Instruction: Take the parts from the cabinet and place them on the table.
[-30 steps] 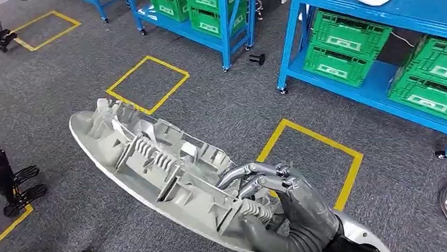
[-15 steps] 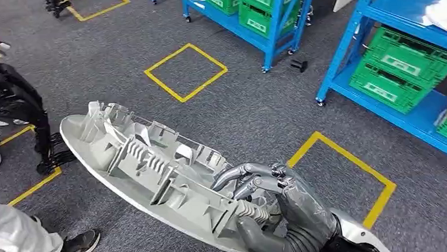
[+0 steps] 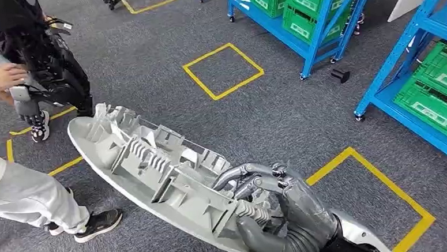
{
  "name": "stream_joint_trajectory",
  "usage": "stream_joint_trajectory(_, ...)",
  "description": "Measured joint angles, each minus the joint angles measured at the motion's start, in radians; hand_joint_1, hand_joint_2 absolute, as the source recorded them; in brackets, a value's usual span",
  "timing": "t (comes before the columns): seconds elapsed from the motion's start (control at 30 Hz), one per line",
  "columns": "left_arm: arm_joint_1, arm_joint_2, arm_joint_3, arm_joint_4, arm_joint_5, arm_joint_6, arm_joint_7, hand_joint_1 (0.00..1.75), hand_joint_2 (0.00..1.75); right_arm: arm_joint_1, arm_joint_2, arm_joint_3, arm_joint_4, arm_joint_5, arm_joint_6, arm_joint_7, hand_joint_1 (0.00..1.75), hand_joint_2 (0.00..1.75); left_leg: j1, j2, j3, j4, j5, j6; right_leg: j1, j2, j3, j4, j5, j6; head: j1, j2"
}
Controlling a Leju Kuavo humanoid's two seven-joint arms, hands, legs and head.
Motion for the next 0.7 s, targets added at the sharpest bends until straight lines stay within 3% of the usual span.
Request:
stream_joint_trajectory(0.07,-0.003,0.0,-0.001,0.0,-0.011,0.001,0.008,0.0,1.75,0.004,0.0,0.001,0.0,0.015,-0.019,0.002,1.75,1.75,0.005,0.009,-0.067,0.138,-0.05,-0.008,0.001,-0.031,0.003,0.001,-0.005,-0.001,-0.001,0.0)
stream_joint_trajectory(0.1,-0.001,0.002,-0.002,0.0,-0.015,0.002,0.013,0.0,1.75,0.007,0.0,0.001,0.0,0.021,-0.027,0.002,1.75,1.75,0.007,0.01,-0.077,0.156,-0.046,-0.01,0.002,-0.046,0.005,0.001,-0.007,0.0,-0.003,0.0)
stream_joint_trajectory(0.13,0.001,0.002,-0.002,0.0,-0.023,0.004,0.018,0.0,1.75,0.008,-0.001,0.001,0.0,0.024,-0.038,0.005,1.75,1.75,0.008,0.011,-0.063,0.127,-0.018,-0.01,0.001,-0.058,0.007,0.001,-0.01,0.003,-0.005,0.0)
stream_joint_trajectory(0.2,0.001,0.004,-0.004,0.0,-0.036,0.013,0.024,0.0,1.75,0.012,-0.003,-0.002,0.0,0.033,-0.056,0.01,1.75,1.75,0.007,0.032,0.021,-0.032,0.069,-0.005,0.002,-0.082,0.017,0.002,-0.018,0.008,-0.012,0.0)
stream_joint_trajectory(0.23,-0.002,0.005,-0.004,0.0,-0.04,0.019,0.03,0.0,1.75,0.014,-0.005,-0.005,-0.001,0.034,-0.062,0.013,1.75,1.75,0.003,0.067,0.061,-0.113,0.092,0.0,0.002,-0.094,0.025,0.002,-0.023,0.013,-0.016,0.0)
stream_joint_trajectory(0.27,-0.01,0.004,-0.005,0.0,-0.042,0.021,0.038,0.0,1.75,0.017,-0.01,-0.009,-0.003,0.037,-0.068,0.014,1.75,1.75,-0.014,0.105,0.079,-0.127,0.075,0.006,0.012,-0.106,0.025,0.003,-0.028,0.021,-0.018,0.0)
stream_joint_trajectory(0.3,-0.018,0.004,-0.005,-0.001,-0.046,0.021,0.044,0.0,1.75,0.022,-0.013,-0.013,-0.006,0.039,-0.073,0.016,1.75,1.75,-0.013,0.097,0.074,-0.132,0.075,0.018,0.013,-0.116,0.024,0.003,-0.028,0.026,-0.02,0.0)
stream_joint_trajectory(0.33,-0.02,0.003,-0.006,-0.002,-0.052,0.021,0.048,0.0,1.75,0.023,-0.017,-0.014,-0.007,0.039,-0.074,0.016,1.75,1.75,-0.015,0.084,0.069,-0.132,0.076,0.022,0.013,-0.127,0.026,0.002,-0.029,0.03,-0.013,0.0)
stream_joint_trajectory(0.4,-0.021,0.003,-0.009,-0.002,-0.053,0.023,0.053,0.0,1.75,0.025,-0.02,-0.016,-0.008,0.04,-0.076,0.019,1.75,1.75,-0.015,0.061,0.067,-0.137,0.077,0.034,0.012,-0.15,0.034,-0.004,-0.032,0.041,-0.014,0.0)
stream_joint_trajectory(0.43,-0.02,0.004,-0.009,-0.002,-0.053,0.025,0.055,0.0,1.75,0.025,-0.022,-0.019,-0.011,0.042,-0.076,0.02,1.75,1.75,-0.005,0.052,0.072,-0.143,0.081,0.04,0.006,-0.107,0.032,0.005,-0.045,0.049,-0.013,0.0)
stream_joint_trajectory(0.47,-0.022,0.005,-0.009,-0.002,-0.052,0.029,0.055,0.0,1.75,0.028,-0.023,-0.023,-0.014,0.042,-0.077,0.021,1.75,1.75,-0.005,0.041,0.071,-0.145,0.082,0.045,0.002,-0.046,0.014,0.043,-0.072,0.048,-0.008,0.0)
stream_joint_trajectory(0.5,-0.026,0.005,-0.009,-0.002,-0.052,0.028,0.052,0.0,1.75,0.03,-0.026,-0.024,-0.015,0.044,-0.077,0.022,1.75,1.75,-0.005,0.029,0.07,-0.145,0.083,0.049,0.002,-0.022,-0.022,0.117,-0.11,0.047,-0.002,0.0)
stream_joint_trajectory(0.53,-0.029,0.004,-0.01,-0.002,-0.053,0.024,0.048,0.0,1.75,0.034,-0.028,-0.025,-0.014,0.045,-0.077,0.024,1.75,1.75,-0.006,0.014,0.07,-0.145,0.083,0.05,0.003,-0.012,-0.068,0.206,-0.147,0.047,0.005,0.0)
stream_joint_trajectory(0.57,-0.028,0.003,-0.01,-0.003,-0.053,0.022,0.044,0.0,1.75,0.039,-0.03,-0.026,-0.014,0.048,-0.077,0.027,1.75,1.75,-0.008,0.0,0.07,-0.144,0.083,0.051,0.004,-0.01,-0.108,0.277,-0.167,0.047,0.007,0.0)
stream_joint_trajectory(0.6,-0.027,0.003,-0.011,-0.004,-0.052,0.02,0.042,0.0,1.75,0.043,-0.031,-0.027,-0.014,0.051,-0.077,0.03,1.75,1.75,-0.009,-0.015,0.071,-0.144,0.083,0.051,0.005,-0.01,-0.133,0.313,-0.163,0.045,0.008,0.0)
stream_joint_trajectory(0.63,-0.025,0.003,-0.011,-0.004,-0.052,0.019,0.04,0.0,1.75,0.044,-0.033,-0.027,-0.014,0.052,-0.078,0.033,1.75,1.75,-0.01,-0.031,0.072,-0.143,0.083,0.051,0.006,-0.009,-0.136,0.301,-0.138,0.043,0.009,0.0)
stream_joint_trajectory(0.7,-0.022,0.004,-0.011,-0.004,-0.051,0.017,0.04,0.0,1.75,0.044,-0.035,-0.029,-0.016,0.058,-0.08,0.036,1.75,1.75,-0.01,-0.066,0.072,-0.138,0.082,0.05,0.006,0.008,-0.084,0.155,-0.032,0.034,0.012,0.0)
